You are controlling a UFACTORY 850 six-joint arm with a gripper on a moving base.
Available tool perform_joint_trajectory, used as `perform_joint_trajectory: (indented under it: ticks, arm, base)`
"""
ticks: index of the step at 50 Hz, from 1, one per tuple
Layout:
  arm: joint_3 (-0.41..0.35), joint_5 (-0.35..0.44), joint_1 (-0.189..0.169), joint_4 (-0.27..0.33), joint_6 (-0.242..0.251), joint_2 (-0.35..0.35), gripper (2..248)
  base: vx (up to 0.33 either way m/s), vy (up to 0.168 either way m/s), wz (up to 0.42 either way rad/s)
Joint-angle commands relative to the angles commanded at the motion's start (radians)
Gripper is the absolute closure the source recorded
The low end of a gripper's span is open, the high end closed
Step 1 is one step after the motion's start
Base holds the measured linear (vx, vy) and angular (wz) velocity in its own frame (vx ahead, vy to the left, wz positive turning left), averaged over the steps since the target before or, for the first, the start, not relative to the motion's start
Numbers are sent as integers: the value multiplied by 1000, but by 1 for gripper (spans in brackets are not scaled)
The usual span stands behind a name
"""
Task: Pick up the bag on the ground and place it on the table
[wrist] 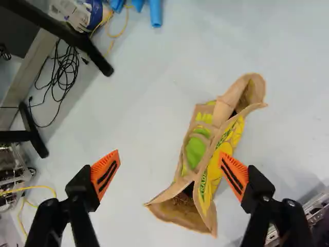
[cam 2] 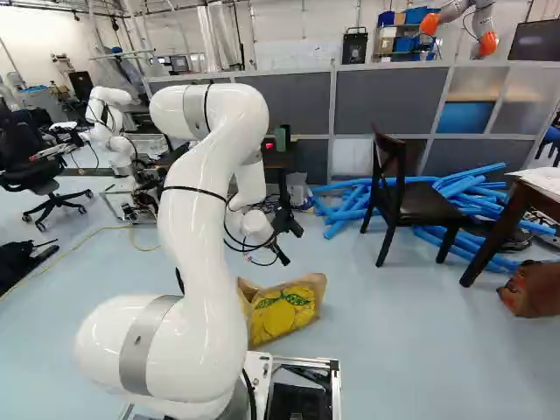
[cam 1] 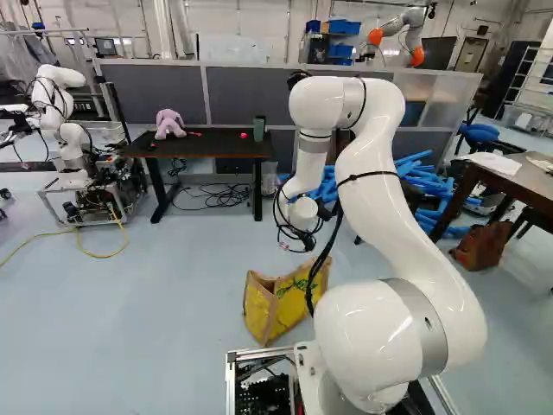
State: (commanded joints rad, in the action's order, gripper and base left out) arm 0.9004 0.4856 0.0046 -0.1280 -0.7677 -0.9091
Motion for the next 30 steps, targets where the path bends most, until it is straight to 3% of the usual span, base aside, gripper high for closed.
perform_joint_trajectory:
  ticks: [8,30]
  arm:
    - [20,0,0,0,-44,-30,3]
    - [84,-11,-3,0,-52,-116,3]
  base:
    - [0,0,0]
    - [0,0,0]
